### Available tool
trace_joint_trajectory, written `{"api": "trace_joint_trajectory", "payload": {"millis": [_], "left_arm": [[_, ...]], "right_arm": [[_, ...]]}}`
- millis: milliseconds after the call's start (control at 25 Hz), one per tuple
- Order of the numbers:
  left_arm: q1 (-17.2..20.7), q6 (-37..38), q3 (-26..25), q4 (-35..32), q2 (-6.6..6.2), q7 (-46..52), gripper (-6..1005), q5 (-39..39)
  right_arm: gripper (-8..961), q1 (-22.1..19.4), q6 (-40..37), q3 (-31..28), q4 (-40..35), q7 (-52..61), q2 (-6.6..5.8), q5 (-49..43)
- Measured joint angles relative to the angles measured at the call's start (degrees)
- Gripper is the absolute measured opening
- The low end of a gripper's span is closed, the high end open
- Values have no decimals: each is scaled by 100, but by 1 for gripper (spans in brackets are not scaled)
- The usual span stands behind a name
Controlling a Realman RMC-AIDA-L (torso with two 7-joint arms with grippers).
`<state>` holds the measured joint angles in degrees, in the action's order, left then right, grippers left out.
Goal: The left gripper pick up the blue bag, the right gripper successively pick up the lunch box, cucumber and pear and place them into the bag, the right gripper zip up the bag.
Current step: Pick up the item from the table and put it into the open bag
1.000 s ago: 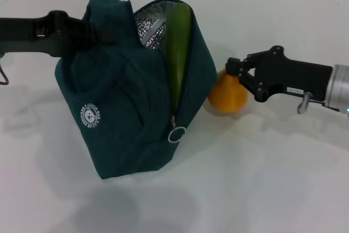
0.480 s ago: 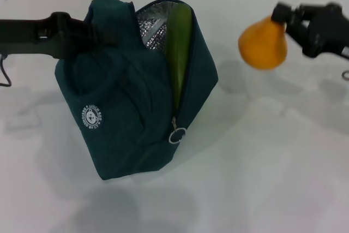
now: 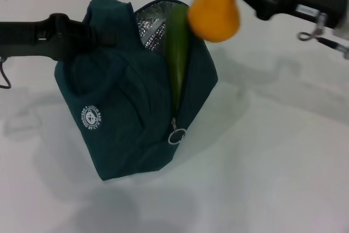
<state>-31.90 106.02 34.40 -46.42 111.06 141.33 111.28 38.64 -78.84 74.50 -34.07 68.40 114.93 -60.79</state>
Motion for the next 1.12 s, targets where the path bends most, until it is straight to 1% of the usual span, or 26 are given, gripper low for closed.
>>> {"api": "trace_joint_trajectory", "payload": {"millis": [80, 280, 440, 640, 840, 1120], "left_arm": [[0, -1, -29, 1, 5, -3, 41, -3], [8, -3, -37, 1, 30, -33, 41, -4], [73, -1, -40, 1, 28, -45, 41, -12], [85, 9, -39, 1, 30, -63, 41, -12], [60, 21, -39, 1, 21, -69, 41, -12], [48, 24, -38, 1, 9, -80, 40, -12]], "right_arm": [[55, 183, 109, 66, 1, 28, 46, -53], [62, 599, 584, 554, 9, 145, 115, -1], [67, 833, 927, 1003, 15, 133, 126, 232], [74, 1060, 1093, 1161, 15, 128, 126, 337], [80, 1170, 1362, 1509, 40, 150, 126, 468], [89, 1141, 1747, 1988, 69, 152, 125, 834]]}}
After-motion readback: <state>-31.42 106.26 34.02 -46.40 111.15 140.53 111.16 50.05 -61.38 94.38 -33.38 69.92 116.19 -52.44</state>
